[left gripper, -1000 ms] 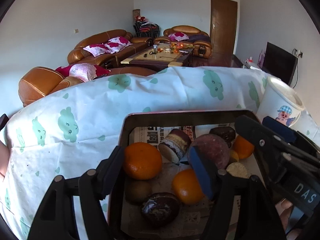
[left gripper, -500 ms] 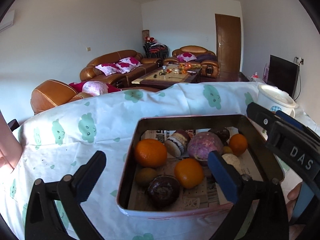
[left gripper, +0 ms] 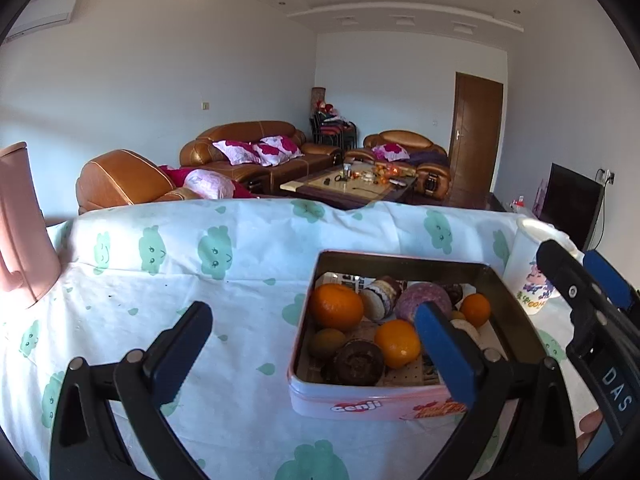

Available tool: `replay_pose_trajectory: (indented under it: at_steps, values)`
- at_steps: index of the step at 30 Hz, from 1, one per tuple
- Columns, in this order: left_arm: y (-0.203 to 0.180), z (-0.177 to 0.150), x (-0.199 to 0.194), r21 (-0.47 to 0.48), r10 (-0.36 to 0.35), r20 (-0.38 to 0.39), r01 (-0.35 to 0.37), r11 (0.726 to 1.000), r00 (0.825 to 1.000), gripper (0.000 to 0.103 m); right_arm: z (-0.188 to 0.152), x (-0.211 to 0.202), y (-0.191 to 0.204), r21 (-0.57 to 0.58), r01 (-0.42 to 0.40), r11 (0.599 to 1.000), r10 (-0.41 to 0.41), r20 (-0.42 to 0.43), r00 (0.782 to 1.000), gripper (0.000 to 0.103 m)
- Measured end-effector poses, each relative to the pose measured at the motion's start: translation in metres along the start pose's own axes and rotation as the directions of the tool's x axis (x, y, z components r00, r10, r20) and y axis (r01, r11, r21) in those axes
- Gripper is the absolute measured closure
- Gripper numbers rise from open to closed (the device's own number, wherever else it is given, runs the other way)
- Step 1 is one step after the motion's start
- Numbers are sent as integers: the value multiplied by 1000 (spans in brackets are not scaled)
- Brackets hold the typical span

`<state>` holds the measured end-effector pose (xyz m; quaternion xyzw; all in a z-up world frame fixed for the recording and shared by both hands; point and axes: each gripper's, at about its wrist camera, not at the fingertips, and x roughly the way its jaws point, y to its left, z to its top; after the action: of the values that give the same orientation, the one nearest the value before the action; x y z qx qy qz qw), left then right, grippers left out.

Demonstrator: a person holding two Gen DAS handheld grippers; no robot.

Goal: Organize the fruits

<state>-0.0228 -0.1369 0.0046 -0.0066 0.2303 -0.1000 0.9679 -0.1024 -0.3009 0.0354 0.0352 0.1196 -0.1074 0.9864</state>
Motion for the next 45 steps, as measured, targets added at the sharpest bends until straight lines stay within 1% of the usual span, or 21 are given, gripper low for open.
replay_pose_trajectory:
  at_steps: [5, 6, 9, 14, 45]
  values:
    - [2, -3, -13, 17, 11, 32, -11, 1000, 999, 0, -1, -17, -1, 12, 12, 1000, -13, 44, 999, 29]
    - [2, -3, -16, 21, 13, 39, -14, 1000, 999, 0, -1, -21, -1, 14, 13, 1000, -14, 57, 998, 28]
    - [1, -4, -23, 34, 20, 66, -22, 999, 998, 0, -3, -32, -4, 32, 3, 999, -6, 87, 996, 20]
    - [-1, -7, -33, 52, 24, 92, -29, 998, 995, 0, -4, -43, -6, 45, 23, 999, -29, 131, 991, 17]
    - [1, -9, -36, 46, 35, 95, -40, 998, 995, 0, -4, -46, -6, 52, 34, 998, -40, 125, 991, 16]
